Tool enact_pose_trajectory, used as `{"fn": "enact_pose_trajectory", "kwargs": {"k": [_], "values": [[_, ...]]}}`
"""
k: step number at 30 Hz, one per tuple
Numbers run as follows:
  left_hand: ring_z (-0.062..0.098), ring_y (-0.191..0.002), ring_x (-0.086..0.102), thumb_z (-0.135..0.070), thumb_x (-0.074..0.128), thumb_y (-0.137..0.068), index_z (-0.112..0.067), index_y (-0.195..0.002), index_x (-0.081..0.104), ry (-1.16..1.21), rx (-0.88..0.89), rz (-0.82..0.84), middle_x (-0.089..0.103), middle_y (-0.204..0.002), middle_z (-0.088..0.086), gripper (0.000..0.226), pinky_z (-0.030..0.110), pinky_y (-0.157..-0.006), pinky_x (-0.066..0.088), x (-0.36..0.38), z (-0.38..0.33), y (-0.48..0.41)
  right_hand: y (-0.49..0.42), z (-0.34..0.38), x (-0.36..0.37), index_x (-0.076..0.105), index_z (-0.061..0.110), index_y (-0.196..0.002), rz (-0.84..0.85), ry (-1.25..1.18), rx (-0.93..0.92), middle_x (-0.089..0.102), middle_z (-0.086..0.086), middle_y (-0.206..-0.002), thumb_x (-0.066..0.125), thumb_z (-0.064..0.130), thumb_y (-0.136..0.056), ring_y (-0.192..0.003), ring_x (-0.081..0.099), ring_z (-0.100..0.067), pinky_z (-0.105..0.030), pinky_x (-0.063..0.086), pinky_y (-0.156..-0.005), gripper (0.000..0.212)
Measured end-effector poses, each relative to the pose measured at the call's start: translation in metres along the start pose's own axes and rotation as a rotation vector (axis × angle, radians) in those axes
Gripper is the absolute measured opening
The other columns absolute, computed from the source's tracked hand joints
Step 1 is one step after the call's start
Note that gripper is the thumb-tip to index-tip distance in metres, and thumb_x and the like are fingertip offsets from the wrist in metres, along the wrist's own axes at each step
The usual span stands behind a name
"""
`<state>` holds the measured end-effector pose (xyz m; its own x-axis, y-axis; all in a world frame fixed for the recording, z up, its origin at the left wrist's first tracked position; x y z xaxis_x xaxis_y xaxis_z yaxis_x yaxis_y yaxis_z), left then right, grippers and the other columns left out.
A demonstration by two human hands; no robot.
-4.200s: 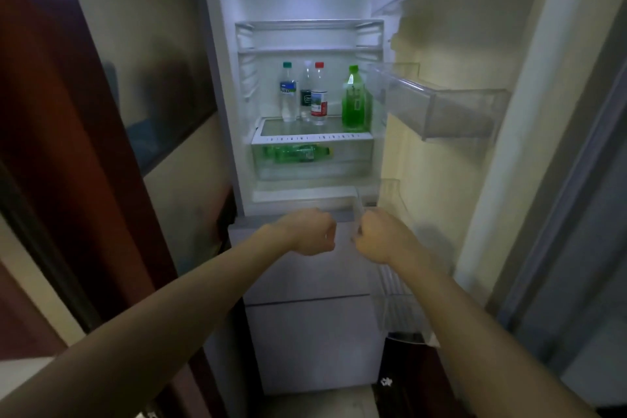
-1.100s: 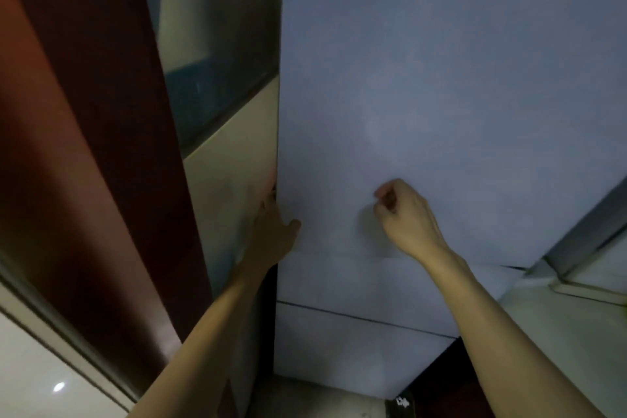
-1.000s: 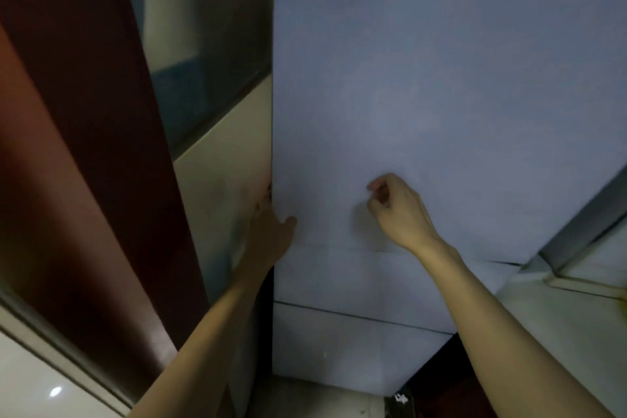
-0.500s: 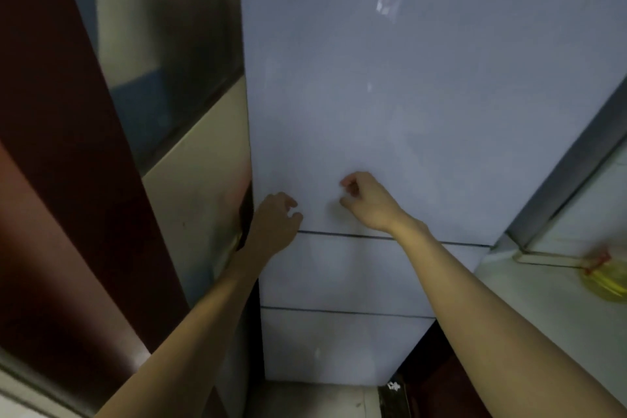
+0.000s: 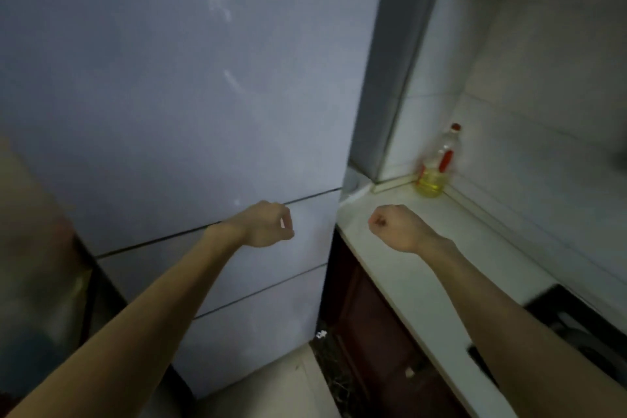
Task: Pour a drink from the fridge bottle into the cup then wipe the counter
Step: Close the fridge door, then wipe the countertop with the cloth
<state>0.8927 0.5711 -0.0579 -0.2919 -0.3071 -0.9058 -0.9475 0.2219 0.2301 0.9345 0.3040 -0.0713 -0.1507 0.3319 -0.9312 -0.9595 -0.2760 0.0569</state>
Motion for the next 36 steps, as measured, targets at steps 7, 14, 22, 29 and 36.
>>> {"fn": "enact_pose_trajectory", "kwargs": {"k": [7, 14, 22, 29, 36], "values": [[0.018, -0.091, 0.061, -0.029, 0.055, -0.095, -0.021, -0.098, 0.065, -0.041, 0.305, 0.013, 0.067, -0.098, 0.003, 0.012, 0.031, -0.084, 0.051, 0.035, -0.141, -0.031, 0.101, -0.122, -0.032, 0.068, 0.002, -0.098, -0.029, 0.050, 0.251, 0.070, -0.008, -0.099, 0.047, 0.024, -0.091, -0.091, 0.065, -0.026, -0.043, 0.054, -0.083, 0.031], [0.017, -0.095, 0.056, -0.037, 0.054, -0.096, -0.023, -0.105, 0.063, -0.166, 0.491, 0.166, 0.063, -0.100, 0.000, 0.019, 0.029, -0.079, 0.044, 0.103, -0.287, -0.035, 0.228, -0.221, -0.059, 0.062, 0.002, -0.080, -0.094, 0.031, 0.415, 0.068, -0.011, -0.086, 0.048, 0.021, -0.090, -0.081, 0.063, -0.028, -0.040, 0.053, -0.072, 0.026], [0.022, -0.103, 0.059, -0.036, 0.055, -0.096, -0.016, -0.112, 0.063, -0.314, 0.632, 0.303, 0.063, -0.114, 0.006, 0.026, 0.033, -0.085, 0.048, 0.190, -0.424, -0.019, 0.366, -0.311, -0.069, 0.061, 0.010, -0.085, -0.173, 0.009, 0.690, 0.065, -0.010, -0.088, 0.051, 0.025, -0.091, -0.078, 0.060, -0.031, -0.037, 0.049, -0.067, 0.019], [0.026, -0.094, 0.064, -0.033, 0.055, -0.093, -0.013, -0.098, 0.067, -0.445, 0.843, 0.311, 0.069, -0.102, 0.008, 0.024, 0.035, -0.079, 0.052, 0.244, -0.536, 0.001, 0.473, -0.365, -0.071, 0.066, 0.008, -0.099, -0.251, -0.029, 0.918, 0.068, -0.014, -0.099, 0.053, 0.028, -0.093, -0.091, 0.064, -0.034, -0.039, 0.053, -0.075, 0.025], [0.021, -0.087, 0.065, -0.032, 0.055, -0.095, -0.015, -0.095, 0.066, -0.559, 1.071, 0.371, 0.068, -0.097, 0.005, 0.021, 0.042, -0.079, 0.055, 0.293, -0.614, -0.001, 0.551, -0.391, -0.052, 0.066, 0.007, -0.088, -0.301, -0.013, 1.153, 0.070, -0.014, -0.097, 0.048, 0.028, -0.094, -0.092, 0.066, -0.034, -0.032, 0.043, -0.068, 0.028]]}}
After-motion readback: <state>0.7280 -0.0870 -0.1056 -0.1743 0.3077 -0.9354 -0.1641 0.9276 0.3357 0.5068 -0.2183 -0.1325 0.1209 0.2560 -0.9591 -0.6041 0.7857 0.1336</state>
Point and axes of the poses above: each hand's wrist, its own y-axis away from the middle knuckle, its own x-axis out of the palm, z = x × y, the point moved 2 cm from there along -y, towards the middle knuckle
